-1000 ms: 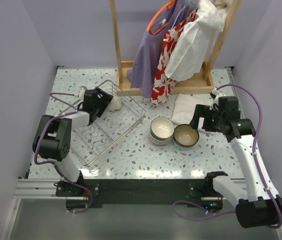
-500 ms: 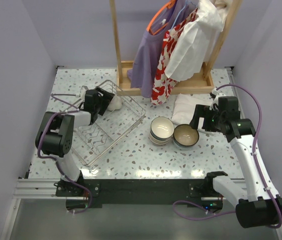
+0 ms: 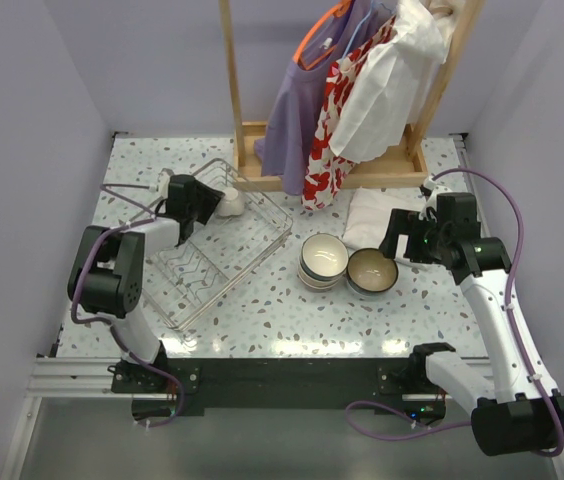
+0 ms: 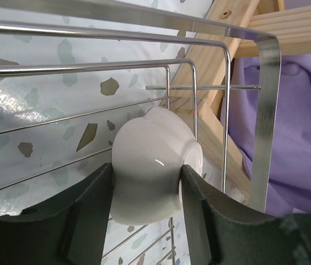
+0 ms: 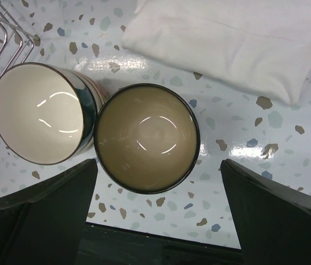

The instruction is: Unload the bowls from the dish rack

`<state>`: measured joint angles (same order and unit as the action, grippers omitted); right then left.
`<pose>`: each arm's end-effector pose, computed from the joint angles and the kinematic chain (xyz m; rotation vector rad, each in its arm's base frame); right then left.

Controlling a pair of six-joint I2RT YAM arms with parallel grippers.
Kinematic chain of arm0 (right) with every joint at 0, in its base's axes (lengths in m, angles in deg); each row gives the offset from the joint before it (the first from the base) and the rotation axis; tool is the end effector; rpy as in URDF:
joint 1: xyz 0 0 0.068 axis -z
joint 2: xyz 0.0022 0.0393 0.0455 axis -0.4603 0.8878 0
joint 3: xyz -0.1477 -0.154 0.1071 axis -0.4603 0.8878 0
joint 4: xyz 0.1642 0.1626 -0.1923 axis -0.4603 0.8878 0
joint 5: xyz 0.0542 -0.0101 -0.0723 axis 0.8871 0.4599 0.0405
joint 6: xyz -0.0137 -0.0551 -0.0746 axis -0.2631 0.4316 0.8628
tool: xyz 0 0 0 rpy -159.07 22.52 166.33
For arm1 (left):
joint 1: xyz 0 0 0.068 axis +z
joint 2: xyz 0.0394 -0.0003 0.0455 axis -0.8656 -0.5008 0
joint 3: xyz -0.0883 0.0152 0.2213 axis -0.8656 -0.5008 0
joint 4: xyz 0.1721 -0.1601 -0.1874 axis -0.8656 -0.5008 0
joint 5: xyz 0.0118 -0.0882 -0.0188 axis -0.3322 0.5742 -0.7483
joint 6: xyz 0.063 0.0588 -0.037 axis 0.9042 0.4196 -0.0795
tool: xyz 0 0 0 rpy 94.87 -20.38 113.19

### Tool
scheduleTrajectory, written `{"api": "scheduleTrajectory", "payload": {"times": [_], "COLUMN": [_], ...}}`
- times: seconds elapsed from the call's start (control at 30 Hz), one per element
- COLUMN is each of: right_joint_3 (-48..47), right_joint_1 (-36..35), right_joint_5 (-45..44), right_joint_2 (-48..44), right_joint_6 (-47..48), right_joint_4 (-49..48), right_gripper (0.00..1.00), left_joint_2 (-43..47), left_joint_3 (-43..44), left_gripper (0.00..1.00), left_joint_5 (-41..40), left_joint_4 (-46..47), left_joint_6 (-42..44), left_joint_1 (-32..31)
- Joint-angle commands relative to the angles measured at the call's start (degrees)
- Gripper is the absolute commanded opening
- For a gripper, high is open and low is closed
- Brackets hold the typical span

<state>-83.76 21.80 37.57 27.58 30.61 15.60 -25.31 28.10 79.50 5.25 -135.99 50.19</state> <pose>0.2782 0.0381 0.2626 0.1171 2.4044 0.3123 0.4231 -0.0673 0.0743 -1.1044 1.9488 -0.6905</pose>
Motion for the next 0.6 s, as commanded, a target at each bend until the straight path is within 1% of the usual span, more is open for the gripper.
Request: {"api": "scheduleTrajectory", "payload": {"times": [0.0,0.03,0.1,0.17,0.2,0.23,0.3,0.37,0.43,0.47,0.5,0.53,0.57], "right_joint_3": [-1.4,-1.5,-1.6,-1.6,-1.5,-1.5,-1.4,-1.4,-1.6,-1.8,-1.9,-2.1,-2.2], "right_joint_1": [-0.1,-0.1,-0.1,-0.1,-0.1,-0.1,-0.1,-0.1,-0.1,-0.1,-0.1,-0.1,-0.1], "right_joint_5": [1.7,1.8,1.8,1.9,1.9,2.0,2.2,2.4,2.9,3.3,3.7,4.1,4.4], "right_joint_2": [0.3,0.2,0.2,0.1,0.0,0.0,0.0,0.0,0.0,0.0,0.0,0.2,0.1], "right_joint_6": [0.5,0.4,0.3,0.3,0.2,0.2,0.1,-0.1,-0.1,-0.3,-0.4,-0.4,-0.4], "right_joint_4": [-1.7,-1.7,-1.8,-1.8,-1.9,-1.9,-1.9,-1.9,-2.0,-2.1,-2.1,-2.2,-2.2], "right_gripper": [0.98,0.99,0.98,0.99,0.99,0.98,0.98,0.98,0.99,0.98,0.98,0.98,0.98], "left_joint_2": [3.5,3.9,5.0,6.1,6.5,6.8,8.2,9.6,10.4,11.1,11.5,11.8,12.8], "left_joint_3": [1.7,2.0,2.6,3.2,3.4,3.5,3.5,3.6,4.2,4.6,5.0,5.8,6.2], "left_gripper": [0.42,0.39,0.36,0.29,0.27,0.23,0.21,0.14,0.12,0.12,0.09,0.08,0.08], "left_joint_5": [-2.1,-2.1,-2.9,-3.4,-3.7,-4.1,-4.5,-5.3,-6.0,-6.4,-6.7,-7.2,-7.3], "left_joint_4": [-3.2,-3.6,-5.1,-6.2,-7.4,-7.9,-9.0,-10.3,-11.5,-12.7,-13.6,-14.4,-15.3], "left_joint_6": [1.6,2.0,3.3,4.5,5.4,6.1,7.5,9.5,11.2,13.3,14.6,16.0,19.1], "left_joint_1": [0.1,0.1,0.0,0.1,0.1,0.1,0.1,0.1,0.1,0.1,0.1,0.1,0.1]}}
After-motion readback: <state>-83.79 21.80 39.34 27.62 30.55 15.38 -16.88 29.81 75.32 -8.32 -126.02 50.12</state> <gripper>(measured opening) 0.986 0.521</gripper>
